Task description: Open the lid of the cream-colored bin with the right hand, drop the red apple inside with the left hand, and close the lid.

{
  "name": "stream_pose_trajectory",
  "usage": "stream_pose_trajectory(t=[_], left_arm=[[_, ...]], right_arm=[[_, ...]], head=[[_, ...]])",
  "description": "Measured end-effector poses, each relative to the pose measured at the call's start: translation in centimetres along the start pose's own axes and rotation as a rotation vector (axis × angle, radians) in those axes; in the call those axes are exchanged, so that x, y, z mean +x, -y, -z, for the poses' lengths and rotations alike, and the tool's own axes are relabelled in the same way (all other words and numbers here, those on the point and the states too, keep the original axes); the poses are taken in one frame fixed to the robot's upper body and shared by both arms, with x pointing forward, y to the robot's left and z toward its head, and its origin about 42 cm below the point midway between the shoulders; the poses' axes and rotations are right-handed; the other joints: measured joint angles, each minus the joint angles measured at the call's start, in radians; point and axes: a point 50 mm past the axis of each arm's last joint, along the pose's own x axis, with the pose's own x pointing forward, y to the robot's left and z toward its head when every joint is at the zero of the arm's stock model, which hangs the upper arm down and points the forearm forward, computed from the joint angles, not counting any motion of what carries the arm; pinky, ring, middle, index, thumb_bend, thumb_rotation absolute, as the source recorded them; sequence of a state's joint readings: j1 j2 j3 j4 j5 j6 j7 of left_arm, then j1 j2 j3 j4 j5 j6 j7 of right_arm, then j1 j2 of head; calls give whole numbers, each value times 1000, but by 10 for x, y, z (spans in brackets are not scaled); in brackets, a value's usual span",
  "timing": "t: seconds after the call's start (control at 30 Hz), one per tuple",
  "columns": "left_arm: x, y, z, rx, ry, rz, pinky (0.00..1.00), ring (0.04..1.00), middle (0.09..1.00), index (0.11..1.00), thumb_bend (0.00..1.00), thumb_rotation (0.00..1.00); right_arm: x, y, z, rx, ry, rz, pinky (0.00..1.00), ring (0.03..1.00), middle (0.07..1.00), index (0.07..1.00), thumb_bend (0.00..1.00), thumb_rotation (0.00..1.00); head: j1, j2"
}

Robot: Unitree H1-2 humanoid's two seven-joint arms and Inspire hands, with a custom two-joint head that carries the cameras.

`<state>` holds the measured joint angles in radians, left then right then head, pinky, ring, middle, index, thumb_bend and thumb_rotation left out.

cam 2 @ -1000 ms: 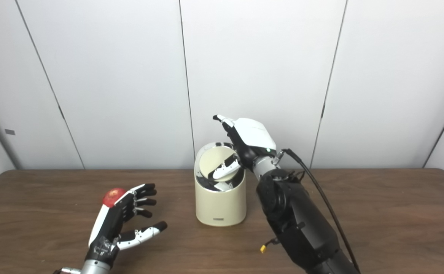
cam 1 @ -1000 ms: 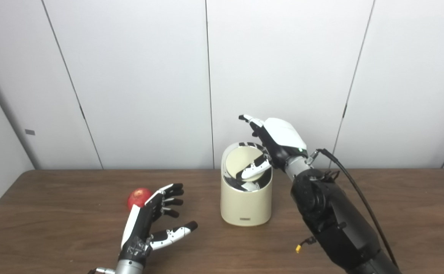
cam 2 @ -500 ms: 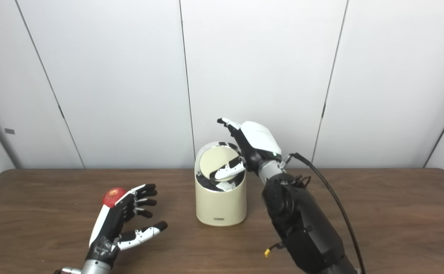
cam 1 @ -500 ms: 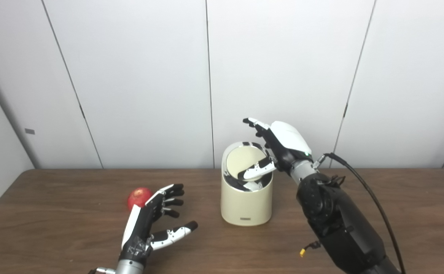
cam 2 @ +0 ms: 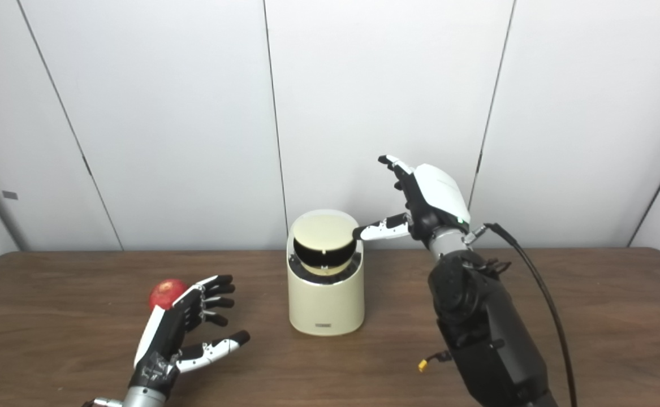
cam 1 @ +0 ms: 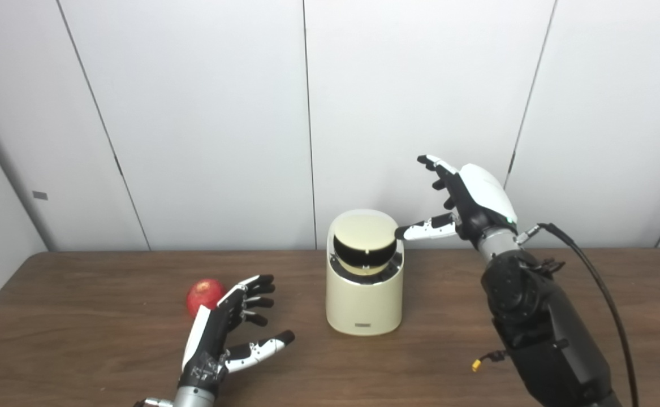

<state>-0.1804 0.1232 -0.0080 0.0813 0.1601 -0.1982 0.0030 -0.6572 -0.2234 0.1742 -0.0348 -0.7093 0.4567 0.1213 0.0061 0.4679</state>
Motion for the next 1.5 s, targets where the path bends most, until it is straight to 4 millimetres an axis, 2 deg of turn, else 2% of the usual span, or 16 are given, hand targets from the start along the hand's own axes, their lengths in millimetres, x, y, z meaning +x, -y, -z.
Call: stream_pose_trajectory(t=[0.17,0.27,0.4,0.53,0.7,0.83,0.97,1.23,1.43,1.5], left_arm=[[0,0,0,0,0,0,585,718,782,809,682,56],[0,0,0,1,-1,1,591,719,780,810,679,51],[0,-2,0,6,2,5,577,714,781,810,676,48],[0,-3,1,10,4,9,575,714,781,805,672,36],[-1,-2,2,11,1,11,570,707,776,800,670,25],[-1,-2,2,9,1,10,577,706,771,800,674,21],[-1,-2,2,9,3,9,575,707,771,800,668,18],[0,-2,-1,7,12,4,569,699,761,796,658,0],[0,-1,-6,5,29,-7,566,684,741,789,667,18],[0,3,-7,2,29,-8,559,678,739,789,676,30]], right_arm=[[-22,-6,25,142,-44,30,565,769,860,848,674,142],[-39,-13,37,199,-31,44,595,776,869,855,648,193],[-58,-22,51,222,-40,45,560,730,838,852,666,272],[-71,-31,56,288,-25,56,624,793,881,859,693,272],[-92,-49,64,345,-28,67,632,774,852,858,708,273],[-104,-66,85,364,-35,62,644,785,863,865,728,266],[-118,-79,105,387,-77,50,650,774,867,875,791,312],[-123,-84,106,392,-39,57,648,765,859,876,792,234],[-123,-80,109,398,-13,67,653,779,872,878,771,171],[-123,-78,112,398,-12,72,658,780,877,881,763,141]], head=[[2,3],[-5,3],[-6,3],[-5,2],[0,0],[0,0],[2,2],[20,-5],[146,-23],[164,-25]])
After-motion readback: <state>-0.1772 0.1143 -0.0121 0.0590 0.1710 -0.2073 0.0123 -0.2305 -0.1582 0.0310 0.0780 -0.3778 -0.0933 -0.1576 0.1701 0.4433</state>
